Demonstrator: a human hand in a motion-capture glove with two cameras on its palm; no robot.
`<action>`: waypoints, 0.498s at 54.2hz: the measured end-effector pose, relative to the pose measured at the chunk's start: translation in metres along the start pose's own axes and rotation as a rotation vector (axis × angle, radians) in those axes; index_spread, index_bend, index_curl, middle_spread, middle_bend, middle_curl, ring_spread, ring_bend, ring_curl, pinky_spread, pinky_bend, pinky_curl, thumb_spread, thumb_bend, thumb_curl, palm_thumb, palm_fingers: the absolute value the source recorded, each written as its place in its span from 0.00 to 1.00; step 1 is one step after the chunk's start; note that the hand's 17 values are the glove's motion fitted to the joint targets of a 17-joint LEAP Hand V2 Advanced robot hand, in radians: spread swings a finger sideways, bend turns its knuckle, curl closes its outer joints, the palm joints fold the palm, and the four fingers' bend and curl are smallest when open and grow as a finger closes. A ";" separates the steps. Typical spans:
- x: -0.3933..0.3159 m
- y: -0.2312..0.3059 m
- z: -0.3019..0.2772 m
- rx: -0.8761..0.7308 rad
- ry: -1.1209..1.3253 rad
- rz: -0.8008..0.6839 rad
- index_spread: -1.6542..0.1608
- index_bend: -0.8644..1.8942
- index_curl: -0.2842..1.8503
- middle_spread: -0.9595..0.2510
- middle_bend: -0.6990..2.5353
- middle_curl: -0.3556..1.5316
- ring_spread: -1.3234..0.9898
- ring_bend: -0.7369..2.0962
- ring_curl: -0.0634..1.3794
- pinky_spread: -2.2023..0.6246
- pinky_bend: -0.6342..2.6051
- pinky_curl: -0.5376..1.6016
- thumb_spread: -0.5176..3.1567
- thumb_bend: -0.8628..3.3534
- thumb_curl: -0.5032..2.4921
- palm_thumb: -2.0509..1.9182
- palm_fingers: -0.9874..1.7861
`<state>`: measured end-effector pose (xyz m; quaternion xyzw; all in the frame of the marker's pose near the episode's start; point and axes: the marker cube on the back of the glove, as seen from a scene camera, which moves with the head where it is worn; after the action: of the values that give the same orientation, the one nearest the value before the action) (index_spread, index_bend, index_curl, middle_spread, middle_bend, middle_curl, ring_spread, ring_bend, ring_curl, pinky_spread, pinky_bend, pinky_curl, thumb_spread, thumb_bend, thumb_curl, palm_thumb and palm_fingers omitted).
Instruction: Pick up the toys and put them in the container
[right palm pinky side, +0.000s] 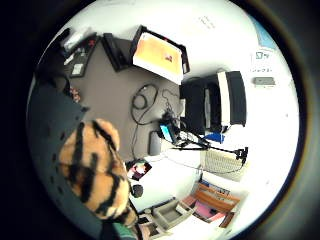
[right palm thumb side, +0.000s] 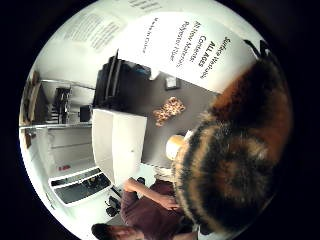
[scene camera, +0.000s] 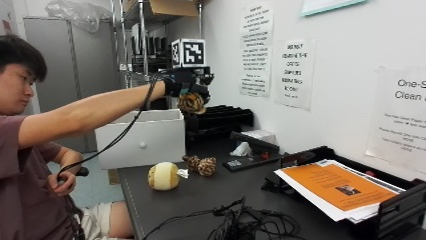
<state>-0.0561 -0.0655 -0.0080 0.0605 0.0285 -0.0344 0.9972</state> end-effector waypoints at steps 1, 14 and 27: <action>-0.004 0.001 -0.006 0.009 0.001 -0.002 0.69 0.60 0.31 0.55 0.58 0.60 0.38 0.65 0.45 0.64 0.40 0.44 0.30 0.24 0.42 0.69 0.73; -0.078 0.015 -0.064 0.114 -0.061 -0.115 0.69 0.61 0.36 0.56 0.59 0.63 0.38 0.66 0.47 0.64 0.42 0.45 0.26 0.24 0.45 0.69 0.72; -0.199 0.014 -0.067 0.119 -0.042 -0.278 0.68 0.61 0.41 0.57 0.59 0.65 0.39 0.67 0.49 0.64 0.43 0.46 0.23 0.23 0.48 0.69 0.70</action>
<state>-0.2565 -0.0305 -0.0609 0.1140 0.0135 -0.1749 0.9779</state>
